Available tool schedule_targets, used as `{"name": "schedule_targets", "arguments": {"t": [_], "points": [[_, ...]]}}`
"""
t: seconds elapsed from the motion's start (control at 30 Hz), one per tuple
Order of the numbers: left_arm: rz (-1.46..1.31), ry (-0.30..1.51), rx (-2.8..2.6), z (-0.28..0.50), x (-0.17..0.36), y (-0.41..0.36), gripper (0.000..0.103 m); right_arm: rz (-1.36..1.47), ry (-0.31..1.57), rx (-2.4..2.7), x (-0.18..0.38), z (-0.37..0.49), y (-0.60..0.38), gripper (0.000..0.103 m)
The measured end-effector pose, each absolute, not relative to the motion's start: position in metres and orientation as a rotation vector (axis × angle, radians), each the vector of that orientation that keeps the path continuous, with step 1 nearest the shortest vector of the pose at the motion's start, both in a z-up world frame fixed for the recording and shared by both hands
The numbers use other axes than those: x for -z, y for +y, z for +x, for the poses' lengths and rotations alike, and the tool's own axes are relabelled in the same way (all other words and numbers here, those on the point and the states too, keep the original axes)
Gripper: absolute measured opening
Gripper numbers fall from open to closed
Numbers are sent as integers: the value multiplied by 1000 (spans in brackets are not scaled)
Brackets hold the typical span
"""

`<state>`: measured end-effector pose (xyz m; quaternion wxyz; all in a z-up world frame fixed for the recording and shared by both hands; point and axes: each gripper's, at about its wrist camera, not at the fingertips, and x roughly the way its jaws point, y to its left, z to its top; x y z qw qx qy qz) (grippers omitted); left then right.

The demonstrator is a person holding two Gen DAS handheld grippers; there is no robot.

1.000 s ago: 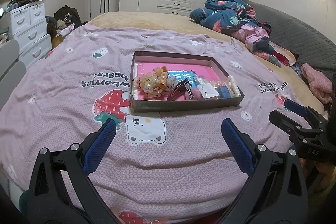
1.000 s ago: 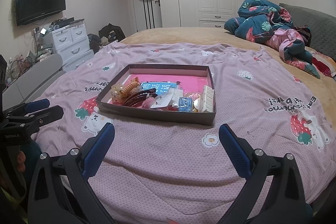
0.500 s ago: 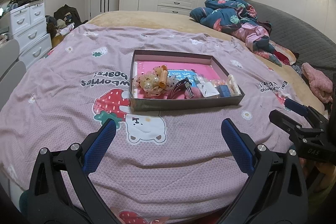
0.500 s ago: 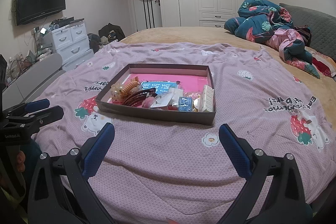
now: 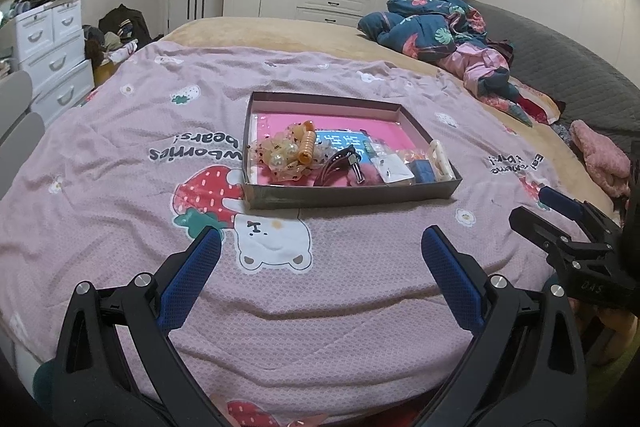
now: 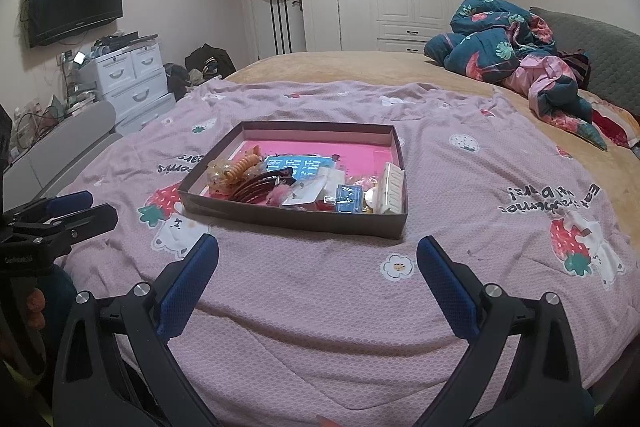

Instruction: Organize jewelry

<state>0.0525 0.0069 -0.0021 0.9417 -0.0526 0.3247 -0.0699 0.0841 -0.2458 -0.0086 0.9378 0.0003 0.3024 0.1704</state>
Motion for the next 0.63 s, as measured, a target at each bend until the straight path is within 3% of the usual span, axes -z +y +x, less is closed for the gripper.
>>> {"name": "schedule_targets", "arguments": {"t": [0.4, 0.63], "points": [[-155, 688, 95, 69, 8, 22, 94, 53, 660, -308, 15, 107, -264, 99], [-175, 812, -233, 153, 33, 118, 94, 127, 839, 48, 56, 229, -361, 99]]}}
